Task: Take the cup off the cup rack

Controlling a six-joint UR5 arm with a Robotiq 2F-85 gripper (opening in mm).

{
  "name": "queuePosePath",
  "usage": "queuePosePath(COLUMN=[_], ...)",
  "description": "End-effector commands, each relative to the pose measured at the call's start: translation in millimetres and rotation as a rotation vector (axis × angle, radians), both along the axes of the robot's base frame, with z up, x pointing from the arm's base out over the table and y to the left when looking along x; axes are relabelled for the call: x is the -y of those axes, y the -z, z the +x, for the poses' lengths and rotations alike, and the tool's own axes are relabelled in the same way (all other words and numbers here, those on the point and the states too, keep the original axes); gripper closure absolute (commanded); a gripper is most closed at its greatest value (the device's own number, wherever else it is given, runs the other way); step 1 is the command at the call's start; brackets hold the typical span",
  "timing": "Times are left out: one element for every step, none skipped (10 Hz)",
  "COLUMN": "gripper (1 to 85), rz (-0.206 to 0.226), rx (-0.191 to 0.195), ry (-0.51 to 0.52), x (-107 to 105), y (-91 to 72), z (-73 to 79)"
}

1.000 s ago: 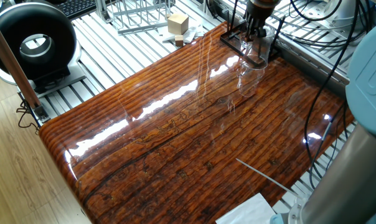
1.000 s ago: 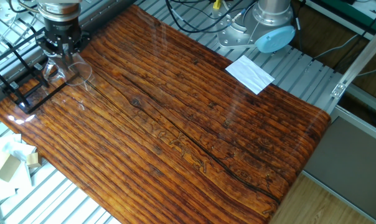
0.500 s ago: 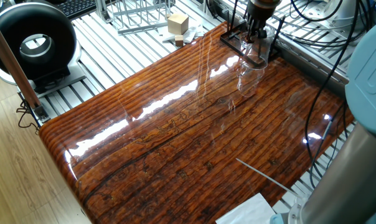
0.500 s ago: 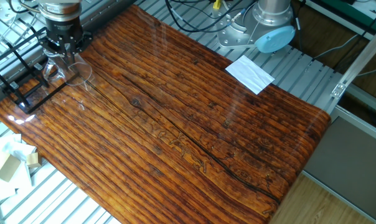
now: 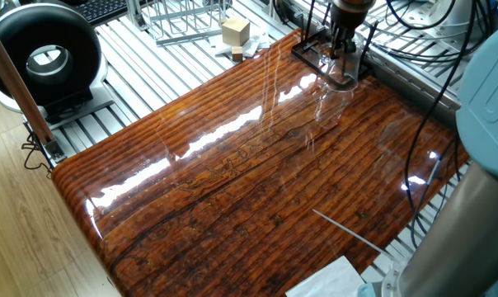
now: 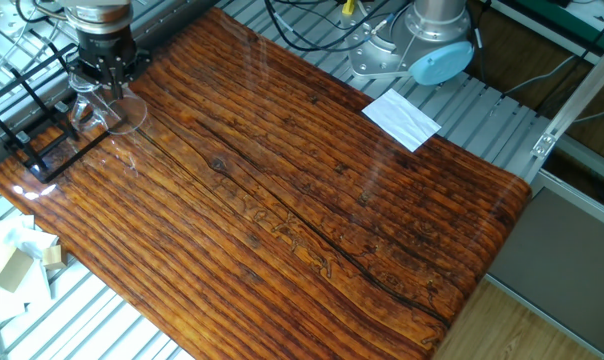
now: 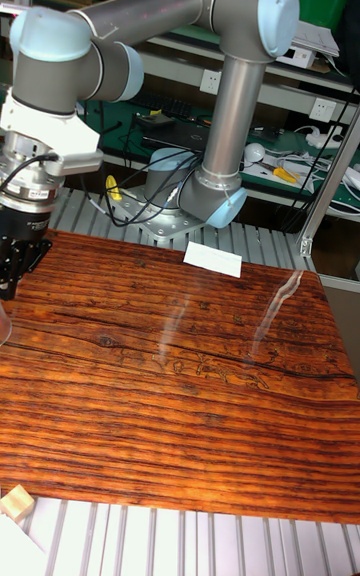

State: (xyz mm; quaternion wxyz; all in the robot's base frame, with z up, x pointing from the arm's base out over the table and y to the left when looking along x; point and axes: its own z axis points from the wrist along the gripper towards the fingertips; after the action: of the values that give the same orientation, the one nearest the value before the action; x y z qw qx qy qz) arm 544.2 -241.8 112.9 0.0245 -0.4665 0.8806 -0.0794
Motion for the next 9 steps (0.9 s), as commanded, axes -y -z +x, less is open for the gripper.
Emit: queuePosePath(gripper=[73.0,73.0,73.0,73.0,73.0,73.0,73.7,75.7,77.0], rz=[0.033,0.052,0.07,0.06,0.059,0.055,0.022,0.057,0.009], rx=[-0.013,-0.018,-0.029,-0.028,-0.029,-0.031,-0.018,-0.023,-0.028], ry=[0.01,0.011,0.011,0.002,-0.005,-0.008,-0.017,-0.01,0.0], x=[-4,-5,-6,-1,0,1,7,-8,-5], y=[5.4,10.2,14.4,15.9,16.9,18.2,17.5,14.9,7.7], z=[-5.8,-8.6,-13.2,-13.9,-14.8,-15.7,-12.8,-14.7,-12.2])
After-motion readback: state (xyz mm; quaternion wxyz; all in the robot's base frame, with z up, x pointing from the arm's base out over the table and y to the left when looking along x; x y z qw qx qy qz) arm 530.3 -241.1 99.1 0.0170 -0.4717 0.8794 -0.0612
